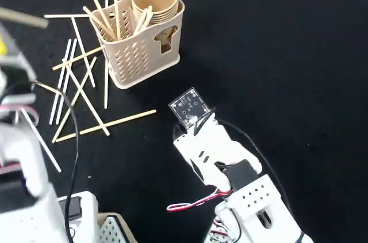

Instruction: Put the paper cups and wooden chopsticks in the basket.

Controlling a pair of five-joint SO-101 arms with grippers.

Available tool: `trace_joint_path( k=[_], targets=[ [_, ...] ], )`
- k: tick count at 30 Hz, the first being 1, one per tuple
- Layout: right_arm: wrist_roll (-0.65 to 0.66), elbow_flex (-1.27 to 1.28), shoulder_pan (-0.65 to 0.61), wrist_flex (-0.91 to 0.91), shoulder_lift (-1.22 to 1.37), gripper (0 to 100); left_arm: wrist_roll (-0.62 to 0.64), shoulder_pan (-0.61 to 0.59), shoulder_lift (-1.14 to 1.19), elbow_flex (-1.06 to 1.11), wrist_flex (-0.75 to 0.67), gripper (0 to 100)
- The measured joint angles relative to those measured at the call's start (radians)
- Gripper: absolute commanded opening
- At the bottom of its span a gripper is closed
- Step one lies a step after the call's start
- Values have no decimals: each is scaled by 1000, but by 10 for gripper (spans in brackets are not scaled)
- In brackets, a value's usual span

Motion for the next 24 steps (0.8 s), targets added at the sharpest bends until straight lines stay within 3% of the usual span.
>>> trace_joint_path(
  k=[9,15,24],
  targets=[
    [28,0,0,0,0,15,0,209,399,-279,-2,29],
    [31,0,0,0,0,15,0,305,566,-264,2,29],
    [31,0,0,0,0,15,0,316,618,-141,2,34]
  ],
)
